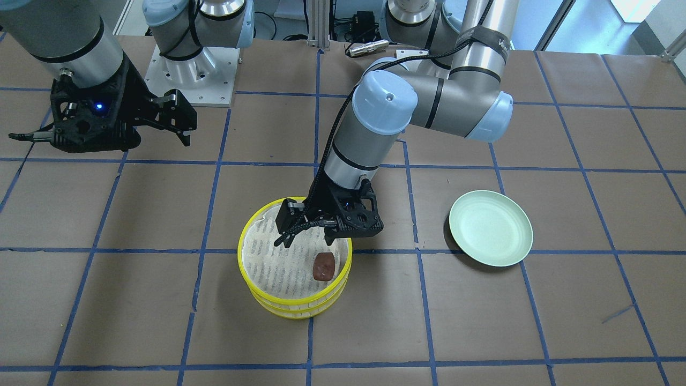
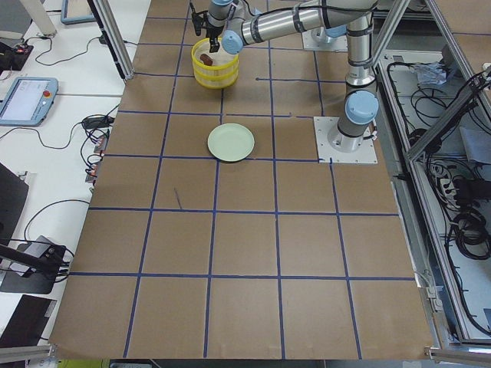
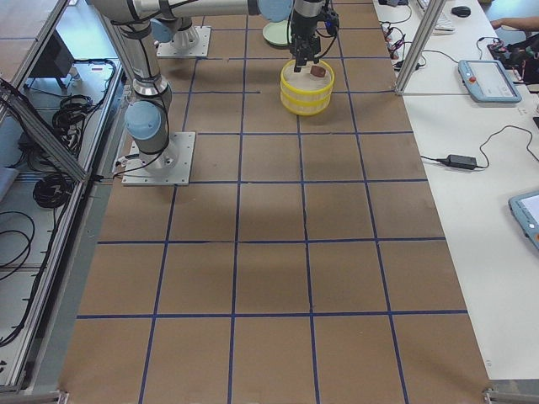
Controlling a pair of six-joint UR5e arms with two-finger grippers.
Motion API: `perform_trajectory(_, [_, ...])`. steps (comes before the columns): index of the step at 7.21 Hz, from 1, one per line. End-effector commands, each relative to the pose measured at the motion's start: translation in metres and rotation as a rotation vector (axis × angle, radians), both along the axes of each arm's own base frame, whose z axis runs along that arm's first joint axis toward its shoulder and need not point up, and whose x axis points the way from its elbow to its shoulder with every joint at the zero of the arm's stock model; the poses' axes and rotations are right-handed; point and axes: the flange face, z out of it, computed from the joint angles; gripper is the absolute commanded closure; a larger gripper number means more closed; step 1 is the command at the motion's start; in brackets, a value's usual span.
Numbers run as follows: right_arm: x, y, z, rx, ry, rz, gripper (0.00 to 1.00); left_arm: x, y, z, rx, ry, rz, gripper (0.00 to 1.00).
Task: Place buns in different layers of steamer
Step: 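Open left gripper to drop the brown bun and raise it away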
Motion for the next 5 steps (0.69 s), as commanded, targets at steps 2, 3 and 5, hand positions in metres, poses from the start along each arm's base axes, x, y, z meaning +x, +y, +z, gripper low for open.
perform_trajectory(2, [0.001,0.002,0.003,-0.007,0.0,-0.001,0.0,0.133,0.001,0.084,0.055,-0.174,-0.28,0.0])
perform_trajectory(3, [0.001,0.002,0.004,-0.01,0.0,-0.001,0.0,0.195,0.025,0.112,0.138,-0.221,-0.28,0.0])
perform_trajectory(5, [0.001,0.005,0.007,-0.014,0.003,-0.029,0.0,0.225,0.08,0.157,0.217,-0.35,-0.25,0.0])
